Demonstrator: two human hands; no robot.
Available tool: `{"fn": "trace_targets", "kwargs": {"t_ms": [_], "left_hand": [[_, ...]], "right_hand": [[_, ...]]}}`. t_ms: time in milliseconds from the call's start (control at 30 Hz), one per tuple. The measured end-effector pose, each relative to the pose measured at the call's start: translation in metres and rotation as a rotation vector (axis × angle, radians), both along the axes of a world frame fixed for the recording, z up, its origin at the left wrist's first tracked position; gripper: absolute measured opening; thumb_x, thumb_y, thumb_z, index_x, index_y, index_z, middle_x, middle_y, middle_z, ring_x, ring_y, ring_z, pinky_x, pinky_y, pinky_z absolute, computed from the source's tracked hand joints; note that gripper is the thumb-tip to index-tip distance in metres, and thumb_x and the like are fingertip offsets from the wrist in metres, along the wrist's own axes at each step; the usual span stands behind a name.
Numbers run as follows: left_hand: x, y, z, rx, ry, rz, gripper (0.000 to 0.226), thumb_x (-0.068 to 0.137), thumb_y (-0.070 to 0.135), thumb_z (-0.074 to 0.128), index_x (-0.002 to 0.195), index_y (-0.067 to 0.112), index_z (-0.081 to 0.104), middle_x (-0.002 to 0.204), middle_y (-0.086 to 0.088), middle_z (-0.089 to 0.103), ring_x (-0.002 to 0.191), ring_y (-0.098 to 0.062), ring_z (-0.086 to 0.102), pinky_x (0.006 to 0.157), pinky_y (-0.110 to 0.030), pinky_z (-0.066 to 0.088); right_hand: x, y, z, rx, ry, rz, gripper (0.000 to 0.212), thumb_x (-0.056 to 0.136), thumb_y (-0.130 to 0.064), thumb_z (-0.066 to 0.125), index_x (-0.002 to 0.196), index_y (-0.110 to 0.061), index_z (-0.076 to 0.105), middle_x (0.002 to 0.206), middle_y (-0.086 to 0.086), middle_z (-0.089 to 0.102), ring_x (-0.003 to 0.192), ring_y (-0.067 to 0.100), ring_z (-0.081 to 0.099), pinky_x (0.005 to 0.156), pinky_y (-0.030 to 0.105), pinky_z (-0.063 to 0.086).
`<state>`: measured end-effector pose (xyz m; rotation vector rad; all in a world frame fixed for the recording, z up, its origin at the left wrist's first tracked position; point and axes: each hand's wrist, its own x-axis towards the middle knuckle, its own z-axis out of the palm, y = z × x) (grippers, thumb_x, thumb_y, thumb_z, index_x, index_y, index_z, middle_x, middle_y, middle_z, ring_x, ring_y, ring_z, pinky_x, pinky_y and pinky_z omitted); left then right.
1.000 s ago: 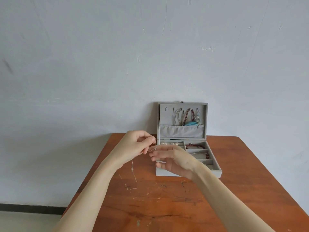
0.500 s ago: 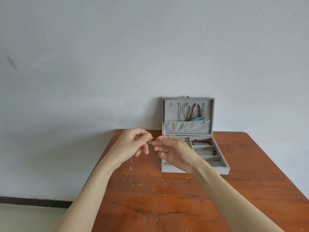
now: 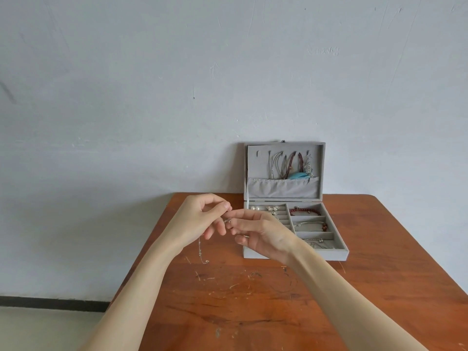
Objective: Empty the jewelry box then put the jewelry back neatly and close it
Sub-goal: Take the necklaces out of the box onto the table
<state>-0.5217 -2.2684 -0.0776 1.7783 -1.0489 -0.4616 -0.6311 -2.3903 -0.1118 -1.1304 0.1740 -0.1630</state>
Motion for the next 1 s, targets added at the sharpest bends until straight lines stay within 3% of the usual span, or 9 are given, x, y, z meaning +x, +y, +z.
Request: {"fn": "trace_targets", "kwargs": {"t_ms": [200,333,500,800,1000], "left_hand": [[0.005,-0.001,-0.002,0.001,0.01,0.003,0.014,0.09,0.029,0.055,0.083,0.023,0.066,0.052,-0.003,0.064,0.039,-0.015,0.041,0.047,-0.024,0.036],[0.013,0.0,-0.008,0.031,-0.004,0.01,0.015,0.09,0.029,0.055,0.083,0.024,0.067,0.051,0.0,0.062,0.038,-0.013,0.041,0.048,-0.024,0.035],[0.029,0.004,-0.015,0.1,-0.009,0.01,0.016,0.089,0.028,0.058,0.079,0.022,0.069,0.05,0.003,0.059,0.038,-0.01,0.039,0.059,-0.023,0.041],[0.105,0.017,-0.032,0.22,0.057,0.061,0.01,0.085,0.021,0.064,0.081,0.016,0.072,0.054,0.008,0.053,0.048,-0.006,0.043,0.053,-0.017,0.037],[0.17,-0.009,-0.063,0.13,0.013,0.265,0.01,0.086,0.013,0.062,0.078,0.016,0.067,0.064,0.003,0.057,0.058,-0.011,0.048,0.054,-0.014,0.041]], "right_hand": [[0.003,0.0,-0.003,-0.093,0.007,-0.044,0.009,0.083,0.001,0.059,0.079,-0.007,0.061,0.064,-0.001,0.056,0.055,0.006,0.047,0.056,0.017,0.04],[0.005,-0.004,-0.005,-0.059,0.02,-0.111,0.009,0.085,-0.002,0.058,0.079,-0.007,0.06,0.064,0.0,0.056,0.054,0.006,0.048,0.054,0.017,0.039],[0.013,-0.01,-0.007,-0.043,0.075,-0.179,0.012,0.087,0.0,0.056,0.077,-0.007,0.06,0.065,0.002,0.058,0.056,0.008,0.049,0.054,0.018,0.039],[0.068,-0.026,-0.006,0.028,0.205,-0.24,0.016,0.089,-0.005,0.054,0.074,-0.004,0.057,0.066,0.008,0.06,0.053,0.012,0.052,0.047,0.019,0.04],[0.133,-0.041,-0.016,-0.287,0.485,-0.324,0.018,0.092,-0.01,0.051,0.077,-0.003,0.053,0.067,0.01,0.057,0.046,0.012,0.051,0.039,0.017,0.036]]}}
